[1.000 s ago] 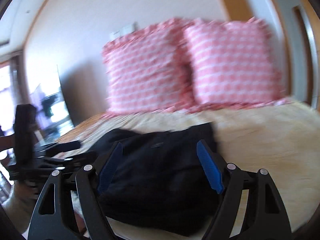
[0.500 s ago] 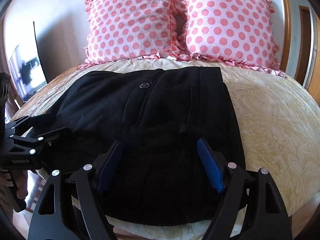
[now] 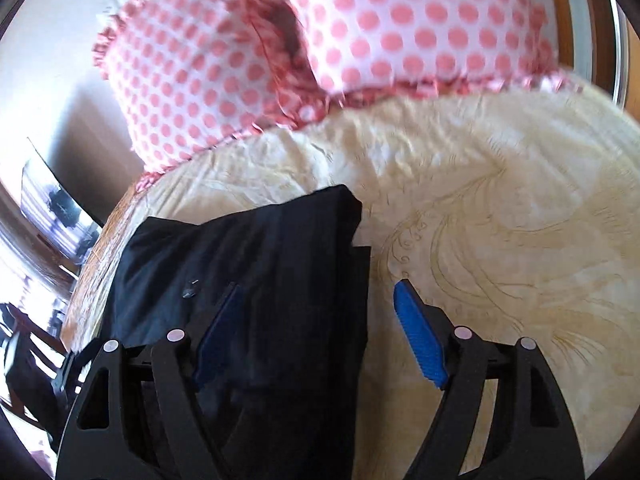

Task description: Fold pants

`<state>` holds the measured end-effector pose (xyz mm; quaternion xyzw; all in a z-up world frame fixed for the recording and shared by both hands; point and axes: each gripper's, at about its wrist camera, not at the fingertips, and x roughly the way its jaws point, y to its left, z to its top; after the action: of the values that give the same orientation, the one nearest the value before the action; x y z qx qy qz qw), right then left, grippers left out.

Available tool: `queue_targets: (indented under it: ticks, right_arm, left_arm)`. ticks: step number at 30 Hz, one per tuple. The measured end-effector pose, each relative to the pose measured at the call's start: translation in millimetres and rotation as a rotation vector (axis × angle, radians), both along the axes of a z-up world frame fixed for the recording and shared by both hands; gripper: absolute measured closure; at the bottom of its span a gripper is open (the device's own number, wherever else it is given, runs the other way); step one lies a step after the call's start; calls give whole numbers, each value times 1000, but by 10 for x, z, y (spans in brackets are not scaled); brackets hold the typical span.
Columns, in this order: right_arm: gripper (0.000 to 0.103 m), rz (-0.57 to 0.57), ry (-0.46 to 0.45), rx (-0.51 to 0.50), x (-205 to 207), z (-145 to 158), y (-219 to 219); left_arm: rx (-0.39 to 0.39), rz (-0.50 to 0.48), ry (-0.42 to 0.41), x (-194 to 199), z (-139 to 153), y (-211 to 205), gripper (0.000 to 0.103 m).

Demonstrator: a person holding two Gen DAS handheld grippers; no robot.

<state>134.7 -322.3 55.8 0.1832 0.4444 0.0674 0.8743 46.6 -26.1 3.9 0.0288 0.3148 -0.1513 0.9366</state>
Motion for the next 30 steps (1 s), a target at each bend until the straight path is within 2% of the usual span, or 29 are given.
queue_targets:
  ticks: [4, 6, 9, 13, 15, 16, 17, 19, 22, 25, 30]
  right_arm:
    - [27, 42, 35, -3, 77, -101, 52]
    - [32, 67, 29, 0, 79, -99, 84]
    - [33, 91, 18, -21, 80, -95, 126]
    - [33, 95, 16, 40, 95, -162, 53]
    - [34, 103, 10, 34, 93, -158, 65]
    - [48, 120, 2, 23, 87, -153, 95]
    - [54, 136, -9, 19, 72, -141, 132]
    - [63, 156, -54, -70, 12, -75, 249]
    - [68, 211, -149, -243, -131, 51, 499]
    - [69, 241, -188, -303, -200, 84, 586]
    - [66, 201, -115, -187, -62, -24, 388]
  left_arm:
    - [-6, -5, 4, 4, -12, 8, 2]
    - [-7, -6, 5, 10, -19, 10, 2]
    - [-6, -5, 4, 9, -23, 6, 2]
    - [-3, -2, 2, 13, -27, 7, 2]
    - [-2, -3, 1, 16, -30, 11, 2]
    - [-3, -3, 2, 14, -29, 9, 2]
    - [-2, -2, 2, 12, -29, 9, 2]
    - [0, 0, 3, 14, -33, 11, 2]
    - [4, 4, 4, 26, -39, 10, 2]
    - [8, 7, 4, 37, -47, 15, 2]
    - [-12, 5, 22, 98, 28, 73, 2]
